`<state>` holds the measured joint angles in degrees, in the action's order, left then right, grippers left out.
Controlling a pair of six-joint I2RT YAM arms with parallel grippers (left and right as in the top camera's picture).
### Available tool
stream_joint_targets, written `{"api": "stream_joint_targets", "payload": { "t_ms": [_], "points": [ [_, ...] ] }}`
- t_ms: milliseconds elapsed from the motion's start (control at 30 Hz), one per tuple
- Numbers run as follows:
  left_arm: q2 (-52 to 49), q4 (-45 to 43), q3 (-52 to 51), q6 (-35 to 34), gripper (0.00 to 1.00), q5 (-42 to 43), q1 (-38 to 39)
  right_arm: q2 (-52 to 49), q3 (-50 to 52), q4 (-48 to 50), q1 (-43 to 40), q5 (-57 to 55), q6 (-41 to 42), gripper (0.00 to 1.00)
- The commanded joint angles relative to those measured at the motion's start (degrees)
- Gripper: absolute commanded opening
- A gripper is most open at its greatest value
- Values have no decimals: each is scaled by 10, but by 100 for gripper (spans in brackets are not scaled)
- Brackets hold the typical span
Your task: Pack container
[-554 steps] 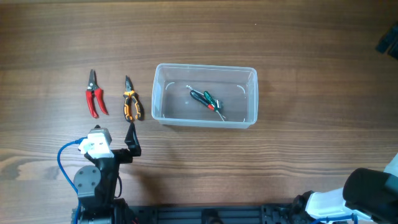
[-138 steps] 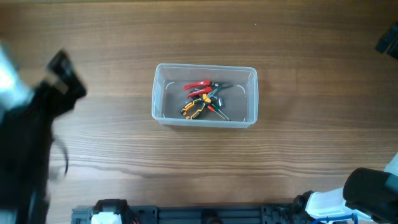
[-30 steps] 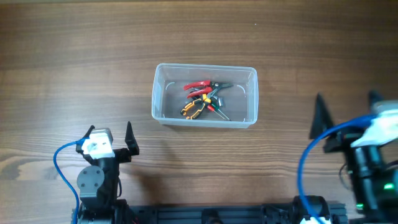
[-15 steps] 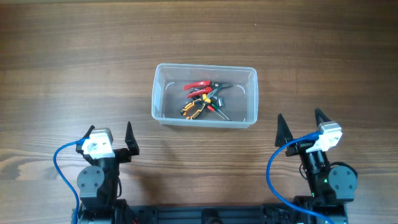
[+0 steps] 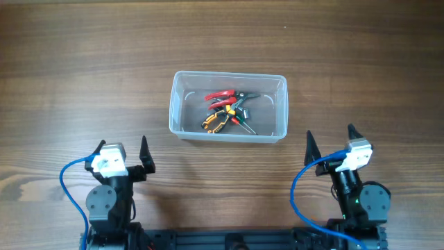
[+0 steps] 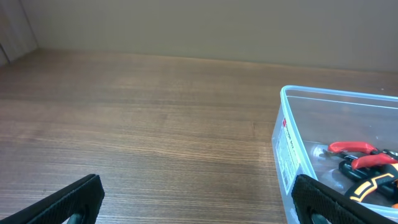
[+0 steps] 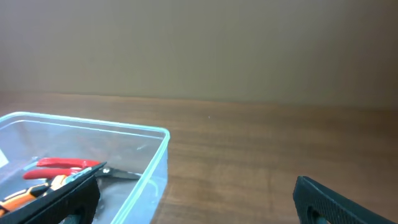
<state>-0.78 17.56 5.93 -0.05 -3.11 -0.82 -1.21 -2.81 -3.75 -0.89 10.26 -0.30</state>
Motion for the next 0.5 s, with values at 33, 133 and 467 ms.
{"api": "stream_joint_targets", "payload": {
  "t_ms": [33,133,467],
  "points": [
    [5,-2,-5,9,100,-6,-3,11,6,4,4,-6,-22,100],
    [5,-2,-5,9,100,-6,-3,11,6,3,4,-3,-17,100],
    [5,-2,-5,9,100,-6,-3,11,6,3,4,-3,-17,100]
  ]
}}
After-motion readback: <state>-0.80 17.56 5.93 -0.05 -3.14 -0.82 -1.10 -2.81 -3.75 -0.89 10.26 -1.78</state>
